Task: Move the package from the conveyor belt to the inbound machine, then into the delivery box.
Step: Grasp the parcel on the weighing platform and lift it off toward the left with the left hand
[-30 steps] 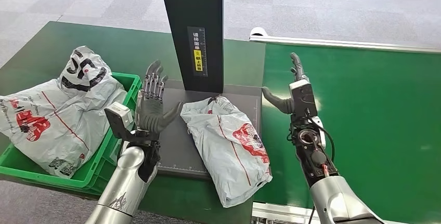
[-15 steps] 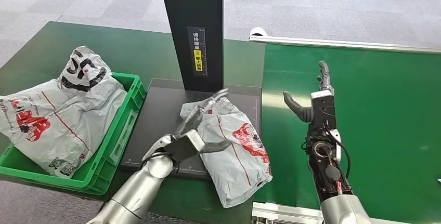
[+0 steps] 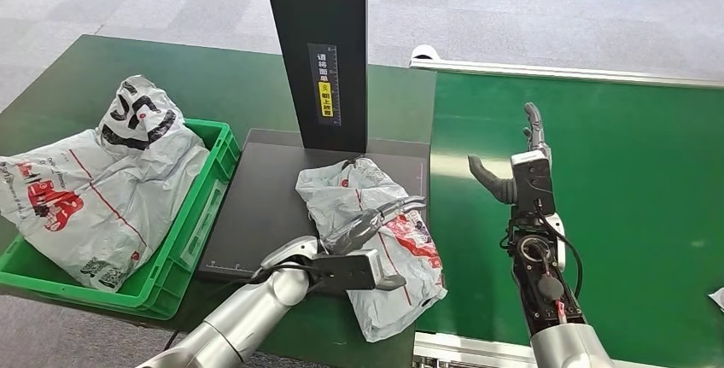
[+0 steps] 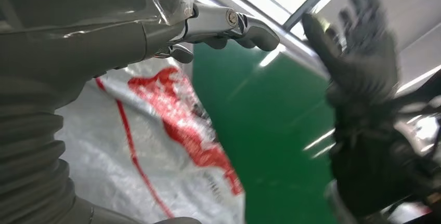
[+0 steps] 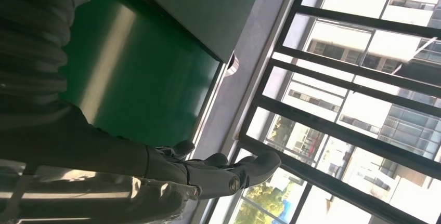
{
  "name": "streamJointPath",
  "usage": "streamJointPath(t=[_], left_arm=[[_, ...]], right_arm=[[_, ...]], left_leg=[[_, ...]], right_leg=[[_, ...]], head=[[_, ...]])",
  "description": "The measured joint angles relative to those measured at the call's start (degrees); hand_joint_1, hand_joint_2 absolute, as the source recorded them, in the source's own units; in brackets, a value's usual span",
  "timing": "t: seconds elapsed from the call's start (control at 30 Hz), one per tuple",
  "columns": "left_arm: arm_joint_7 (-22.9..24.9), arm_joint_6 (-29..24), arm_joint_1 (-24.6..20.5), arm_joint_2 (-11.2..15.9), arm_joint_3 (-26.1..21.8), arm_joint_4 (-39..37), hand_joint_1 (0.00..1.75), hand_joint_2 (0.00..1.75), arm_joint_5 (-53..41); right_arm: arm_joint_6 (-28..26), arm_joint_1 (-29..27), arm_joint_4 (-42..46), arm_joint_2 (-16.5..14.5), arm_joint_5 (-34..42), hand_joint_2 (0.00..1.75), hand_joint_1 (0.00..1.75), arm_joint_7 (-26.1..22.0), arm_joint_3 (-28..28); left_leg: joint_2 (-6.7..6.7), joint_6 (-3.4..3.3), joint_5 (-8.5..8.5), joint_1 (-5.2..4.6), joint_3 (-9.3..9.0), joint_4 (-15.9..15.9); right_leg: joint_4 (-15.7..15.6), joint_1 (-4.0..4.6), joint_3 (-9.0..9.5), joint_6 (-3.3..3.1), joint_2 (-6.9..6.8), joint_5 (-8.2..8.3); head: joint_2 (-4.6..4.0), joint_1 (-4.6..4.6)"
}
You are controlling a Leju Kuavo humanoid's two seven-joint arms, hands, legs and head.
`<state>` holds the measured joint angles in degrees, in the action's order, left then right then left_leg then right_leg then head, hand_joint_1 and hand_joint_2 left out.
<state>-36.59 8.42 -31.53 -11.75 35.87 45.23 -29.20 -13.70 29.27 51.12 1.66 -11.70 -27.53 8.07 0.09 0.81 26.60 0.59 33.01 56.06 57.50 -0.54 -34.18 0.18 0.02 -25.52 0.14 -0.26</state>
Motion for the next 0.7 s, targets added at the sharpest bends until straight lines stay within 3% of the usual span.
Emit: streamJointPath(t=[0.2,0.7], left_arm=[[6.45,3.23,-1.83,-1.43,0.96,-6.75,0.0,1.75,-4.04],[7.06,5.13,-3.71,-2.23,0.96,-11.42,0.0,1.75,-5.53]], right_arm=[[0.54,-1.19,1.0,0.02,-1.66,1.75,0.0,0.96,-1.55],[0.48,-1.92,1.9,-1.34,-3.73,1.75,0.0,2.52,-1.78]], left_leg=[[0.0,0.0,0.01,-0.01,0.01,0.01],[0.0,0.0,0.0,0.0,-0.03,-0.01]], right_leg=[[0.0,-0.02,0.01,0.0,0.0,0.0],[0.0,0.0,0.07,0.0,0.0,0.0]], head=[[0.01,-0.01],[0.01,-0.01]])
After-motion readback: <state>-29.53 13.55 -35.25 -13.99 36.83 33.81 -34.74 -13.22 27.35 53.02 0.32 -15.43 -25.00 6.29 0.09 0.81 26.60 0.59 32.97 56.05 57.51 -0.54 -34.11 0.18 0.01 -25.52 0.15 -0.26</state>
